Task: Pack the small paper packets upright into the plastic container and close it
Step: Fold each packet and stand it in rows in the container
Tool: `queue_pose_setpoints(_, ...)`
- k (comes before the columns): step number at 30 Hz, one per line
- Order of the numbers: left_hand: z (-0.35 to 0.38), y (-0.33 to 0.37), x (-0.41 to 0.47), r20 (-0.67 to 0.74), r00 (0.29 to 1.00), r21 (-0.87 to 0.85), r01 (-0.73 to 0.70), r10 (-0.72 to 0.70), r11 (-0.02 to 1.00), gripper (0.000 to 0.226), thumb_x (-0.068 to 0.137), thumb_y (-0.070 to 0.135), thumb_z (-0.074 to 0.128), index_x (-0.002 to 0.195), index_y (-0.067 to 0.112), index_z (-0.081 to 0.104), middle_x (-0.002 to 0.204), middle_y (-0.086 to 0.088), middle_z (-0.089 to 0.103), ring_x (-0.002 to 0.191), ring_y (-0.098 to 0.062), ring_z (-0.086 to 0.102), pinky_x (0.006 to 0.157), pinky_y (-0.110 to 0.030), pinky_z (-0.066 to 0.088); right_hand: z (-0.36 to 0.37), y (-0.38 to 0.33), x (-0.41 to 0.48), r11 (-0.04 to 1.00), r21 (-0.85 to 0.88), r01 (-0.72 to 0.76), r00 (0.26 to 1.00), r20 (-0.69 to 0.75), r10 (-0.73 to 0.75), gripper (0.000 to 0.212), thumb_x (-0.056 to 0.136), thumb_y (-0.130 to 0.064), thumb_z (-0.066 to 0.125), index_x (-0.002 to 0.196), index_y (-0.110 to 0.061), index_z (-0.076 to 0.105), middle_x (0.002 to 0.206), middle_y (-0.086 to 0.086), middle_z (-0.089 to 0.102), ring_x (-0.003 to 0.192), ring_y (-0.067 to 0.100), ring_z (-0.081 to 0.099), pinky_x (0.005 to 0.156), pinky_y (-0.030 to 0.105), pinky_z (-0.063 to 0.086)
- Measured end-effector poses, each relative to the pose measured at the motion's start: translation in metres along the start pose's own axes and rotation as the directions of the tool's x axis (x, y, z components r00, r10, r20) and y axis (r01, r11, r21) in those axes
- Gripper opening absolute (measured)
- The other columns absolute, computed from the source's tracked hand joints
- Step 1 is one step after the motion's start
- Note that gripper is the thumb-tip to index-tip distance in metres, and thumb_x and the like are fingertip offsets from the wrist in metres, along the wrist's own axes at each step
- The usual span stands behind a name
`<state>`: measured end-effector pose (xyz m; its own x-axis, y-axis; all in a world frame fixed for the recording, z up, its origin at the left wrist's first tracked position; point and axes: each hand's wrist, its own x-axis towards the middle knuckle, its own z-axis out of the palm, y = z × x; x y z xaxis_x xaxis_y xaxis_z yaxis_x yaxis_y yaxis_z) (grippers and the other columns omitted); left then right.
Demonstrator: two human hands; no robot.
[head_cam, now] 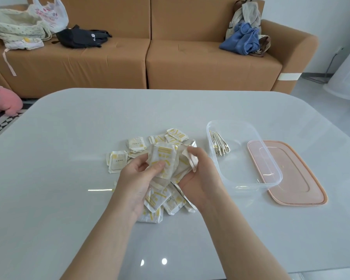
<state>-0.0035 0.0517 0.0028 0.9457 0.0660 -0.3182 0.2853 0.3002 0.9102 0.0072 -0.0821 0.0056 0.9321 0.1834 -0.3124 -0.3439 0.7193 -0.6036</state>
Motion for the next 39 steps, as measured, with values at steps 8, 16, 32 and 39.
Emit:
queue_pose_setpoints(8,0.005,-0.001,0.000,-0.019,1.000,-0.034,-0.023,0.023,0.999,0.020,0.085,0.002,0.066,0.103,0.010,0.065,0.093,-0.008,0.074,0.074,-0.016,0.072,0.063,-0.029,0.057,-0.003,0.003,0.009,0.993,-0.108,0.044,0.980,-0.190,-0.064,0.030,0.083,-0.012,0.038,0.100,-0.005,0.062,0.097,0.015,0.057,0.089,0.028,0.051,0.078,0.038,0.040)
queue_pose_setpoints(16,0.004,0.001,-0.002,-0.002,1.000,-0.086,-0.010,0.010,0.996,0.015,0.086,0.003,0.064,0.101,0.008,0.065,0.083,-0.005,0.074,0.069,-0.014,0.072,0.052,-0.024,0.055,-0.001,-0.002,0.004,0.974,-0.214,0.077,0.982,-0.150,-0.111,0.042,0.090,-0.003,0.035,0.119,-0.016,0.062,0.099,0.007,0.067,0.083,0.023,0.059,0.074,0.034,0.046)
queue_pose_setpoints(32,-0.003,0.008,0.004,-0.099,0.993,-0.253,-0.087,0.063,0.964,0.011,0.090,0.007,0.061,0.098,0.013,0.063,0.093,-0.007,0.071,0.083,-0.019,0.069,0.076,-0.032,0.056,-0.011,-0.010,-0.002,0.881,-0.439,0.174,0.911,-0.267,-0.313,0.027,0.095,0.004,0.041,0.111,-0.007,0.060,0.101,0.013,0.070,0.083,0.023,0.071,0.073,0.032,0.060)
queue_pose_setpoints(39,-0.001,0.005,0.002,-0.136,0.990,-0.247,-0.063,0.030,0.967,0.035,0.091,0.009,0.060,0.124,-0.002,0.057,0.120,-0.023,0.065,0.106,-0.036,0.065,0.077,-0.038,0.057,0.005,0.004,-0.003,0.888,-0.447,0.111,0.986,-0.063,-0.155,0.028,0.095,-0.001,0.042,0.112,-0.004,0.063,0.110,0.017,0.071,0.103,0.028,0.069,0.093,0.041,0.054)
